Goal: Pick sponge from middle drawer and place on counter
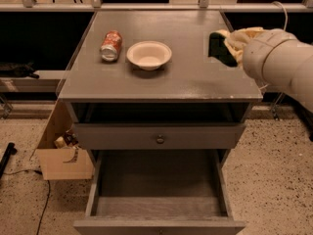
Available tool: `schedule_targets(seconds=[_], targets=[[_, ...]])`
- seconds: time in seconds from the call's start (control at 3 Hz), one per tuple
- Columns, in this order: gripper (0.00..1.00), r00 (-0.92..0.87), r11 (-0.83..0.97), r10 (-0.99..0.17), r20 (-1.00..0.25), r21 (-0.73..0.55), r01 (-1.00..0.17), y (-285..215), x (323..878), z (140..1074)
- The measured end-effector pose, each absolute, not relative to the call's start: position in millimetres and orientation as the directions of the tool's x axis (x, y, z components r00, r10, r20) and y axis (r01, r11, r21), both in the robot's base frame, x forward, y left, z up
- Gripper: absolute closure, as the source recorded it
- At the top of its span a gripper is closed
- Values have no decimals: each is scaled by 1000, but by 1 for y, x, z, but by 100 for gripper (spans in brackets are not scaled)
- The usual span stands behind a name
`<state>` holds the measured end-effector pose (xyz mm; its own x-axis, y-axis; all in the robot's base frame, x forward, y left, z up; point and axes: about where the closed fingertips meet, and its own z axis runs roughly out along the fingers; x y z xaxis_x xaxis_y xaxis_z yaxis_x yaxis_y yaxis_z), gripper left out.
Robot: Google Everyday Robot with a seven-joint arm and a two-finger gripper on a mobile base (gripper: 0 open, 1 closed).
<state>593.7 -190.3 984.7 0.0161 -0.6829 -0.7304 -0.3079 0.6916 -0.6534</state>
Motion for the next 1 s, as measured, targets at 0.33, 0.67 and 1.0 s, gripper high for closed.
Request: schedule_targets(seconds=[0.33,0.67,1.0], targets=[[100,38,715,-636,-771,-607,-346,-156,606,983],[100,-36,804,-513,-858,-464,-372,-152,613,971],[100,-77,852,-426,-901,-372,-368,-152,613,969]])
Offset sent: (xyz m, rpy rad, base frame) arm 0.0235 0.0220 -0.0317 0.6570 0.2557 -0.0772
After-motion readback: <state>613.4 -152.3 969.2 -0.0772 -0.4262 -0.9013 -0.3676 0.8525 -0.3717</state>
